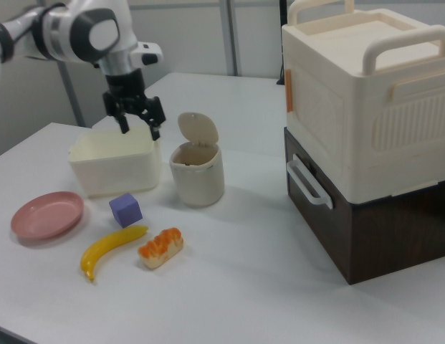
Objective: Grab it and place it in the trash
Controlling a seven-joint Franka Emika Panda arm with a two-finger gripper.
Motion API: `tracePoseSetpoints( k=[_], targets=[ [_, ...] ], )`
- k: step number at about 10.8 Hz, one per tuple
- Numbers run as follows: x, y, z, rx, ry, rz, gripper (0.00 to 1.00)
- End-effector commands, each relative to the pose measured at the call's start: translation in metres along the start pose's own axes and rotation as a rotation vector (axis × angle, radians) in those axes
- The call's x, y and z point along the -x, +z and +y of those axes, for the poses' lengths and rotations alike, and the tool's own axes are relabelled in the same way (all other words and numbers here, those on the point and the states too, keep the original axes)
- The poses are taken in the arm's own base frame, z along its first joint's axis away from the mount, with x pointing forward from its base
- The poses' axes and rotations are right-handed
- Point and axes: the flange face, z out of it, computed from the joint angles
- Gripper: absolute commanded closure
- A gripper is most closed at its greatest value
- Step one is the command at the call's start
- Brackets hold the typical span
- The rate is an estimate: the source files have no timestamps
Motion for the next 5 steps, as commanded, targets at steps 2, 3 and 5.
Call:
tracePoseSetpoints(
  k=[2,3,5],
  targets=[
    [0.035,-0.03,0.009,-0.007,0.047,-0.057,0.0],
    [0.034,-0.032,0.01,-0.014,0.068,-0.044,0.0],
    [0.032,-0.029,0.012,-0.004,0.088,-0.044,0.0]
  ],
)
